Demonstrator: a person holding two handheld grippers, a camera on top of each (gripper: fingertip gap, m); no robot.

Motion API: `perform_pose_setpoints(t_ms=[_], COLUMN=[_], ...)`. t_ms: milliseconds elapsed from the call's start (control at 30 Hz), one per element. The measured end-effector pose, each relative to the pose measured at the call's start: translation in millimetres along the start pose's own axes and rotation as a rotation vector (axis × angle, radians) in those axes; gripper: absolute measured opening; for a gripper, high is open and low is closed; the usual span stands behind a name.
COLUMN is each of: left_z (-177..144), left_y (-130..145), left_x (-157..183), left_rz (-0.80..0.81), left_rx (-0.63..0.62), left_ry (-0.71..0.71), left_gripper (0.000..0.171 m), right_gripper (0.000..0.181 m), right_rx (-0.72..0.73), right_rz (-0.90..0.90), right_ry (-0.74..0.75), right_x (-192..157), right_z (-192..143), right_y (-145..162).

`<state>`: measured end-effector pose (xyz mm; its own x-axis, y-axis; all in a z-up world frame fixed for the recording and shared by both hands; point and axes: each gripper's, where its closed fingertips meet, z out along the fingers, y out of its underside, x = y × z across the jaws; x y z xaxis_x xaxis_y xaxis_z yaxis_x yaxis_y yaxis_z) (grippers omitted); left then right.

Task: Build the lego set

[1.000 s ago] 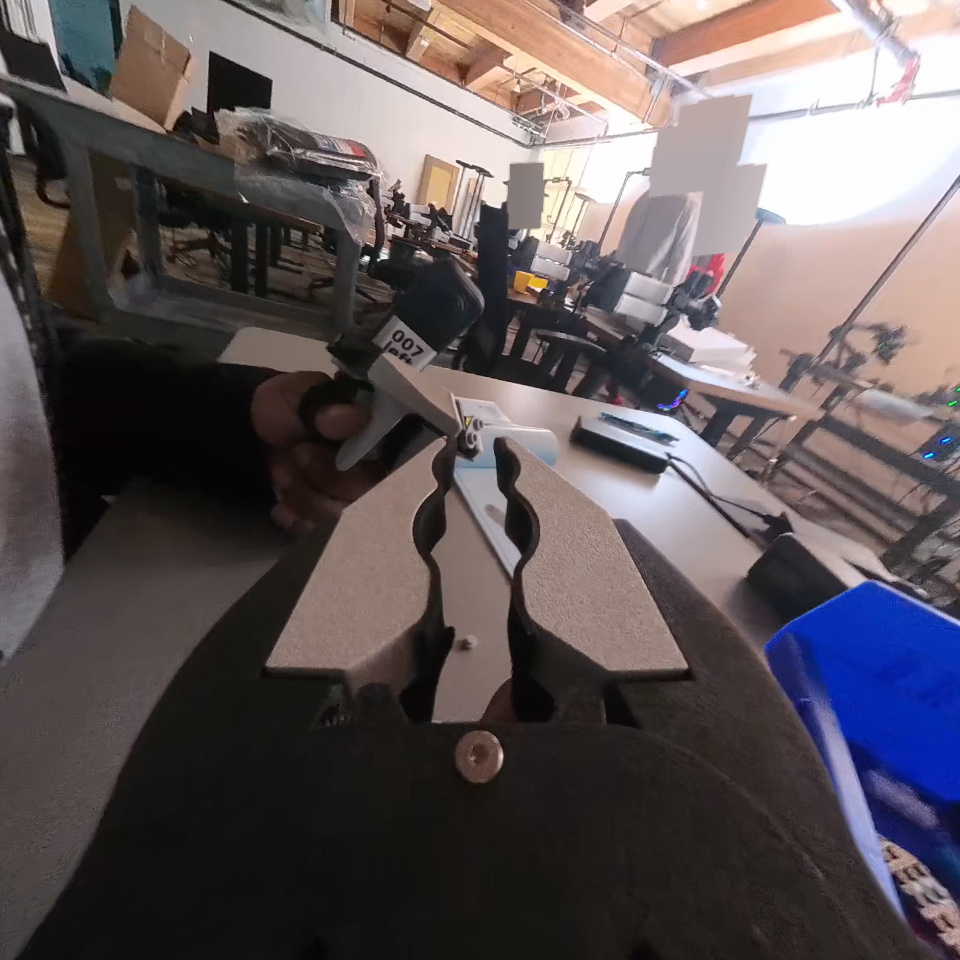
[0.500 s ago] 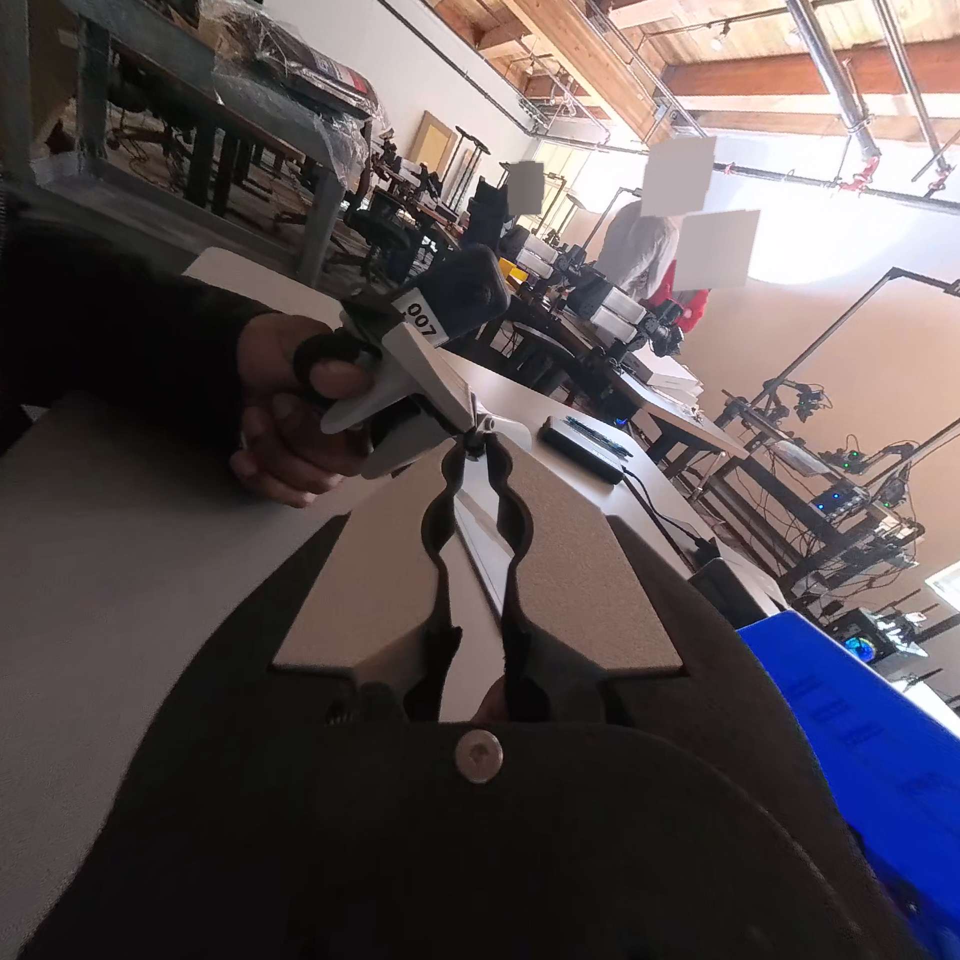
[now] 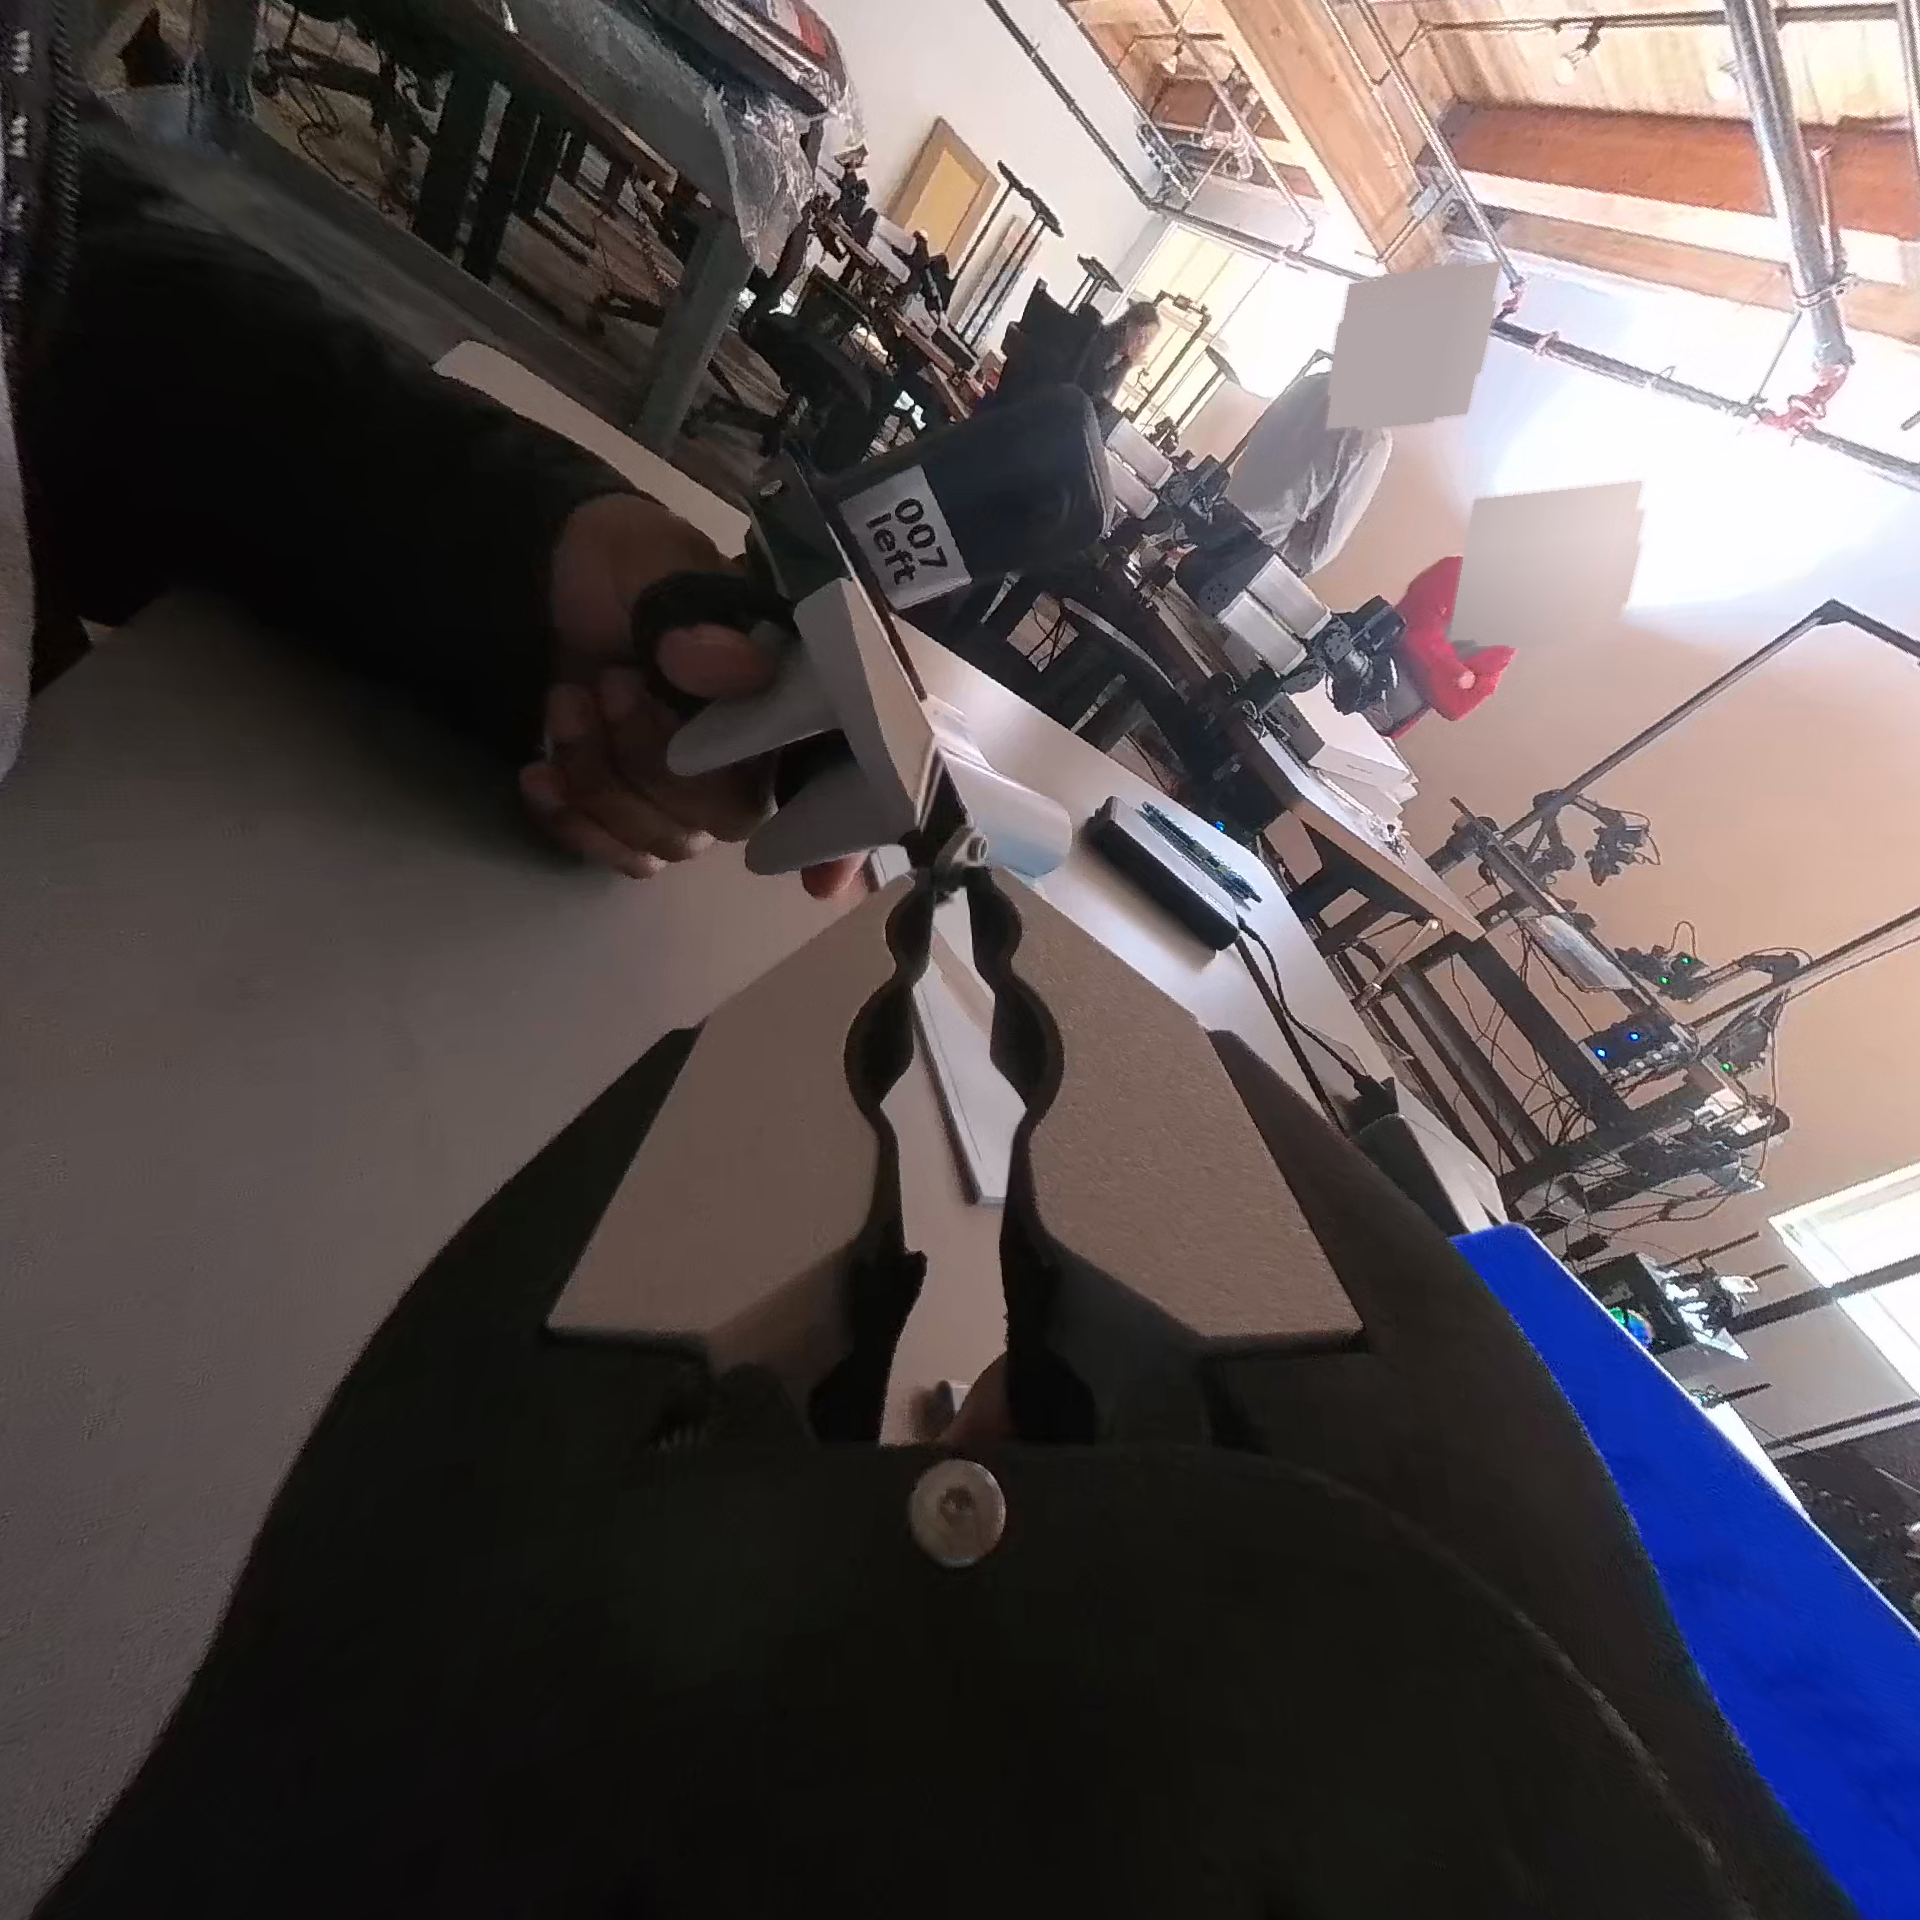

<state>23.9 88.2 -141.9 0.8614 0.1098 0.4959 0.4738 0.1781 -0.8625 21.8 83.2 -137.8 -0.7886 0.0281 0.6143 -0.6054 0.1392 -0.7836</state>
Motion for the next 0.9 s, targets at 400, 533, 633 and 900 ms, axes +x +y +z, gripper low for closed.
perform_pose_setpoints(t_ms=[400,533,633,900], left_z=[1.8,2.3,2.3,2.8], left_y=[8.6,9.6,9.6,10.3], left_x=[4.4,5.9,6.1,8.1], left_rz=[0.004,0.002,0.001,-0.004], left_rx=[-0.078,-0.084,-0.084,-0.086], left_ry=[0.050,0.061,0.064,0.078], left_gripper=[0.013,0.011,0.010,0.008], right_gripper=[0.009,0.009,0.009,0.009], right_rx=[-0.025,-0.020,-0.022,-0.019], right_rz=[-0.100,-0.109,-0.115,-0.125], right_ry=[-0.094,-0.102,-0.099,-0.105], right_x=[-12.7,-14.6,-14.4,-15.7], right_z=[1.3,1.2,1.2,1.2], right_y=[3.1,1.9,2.3,2.0])
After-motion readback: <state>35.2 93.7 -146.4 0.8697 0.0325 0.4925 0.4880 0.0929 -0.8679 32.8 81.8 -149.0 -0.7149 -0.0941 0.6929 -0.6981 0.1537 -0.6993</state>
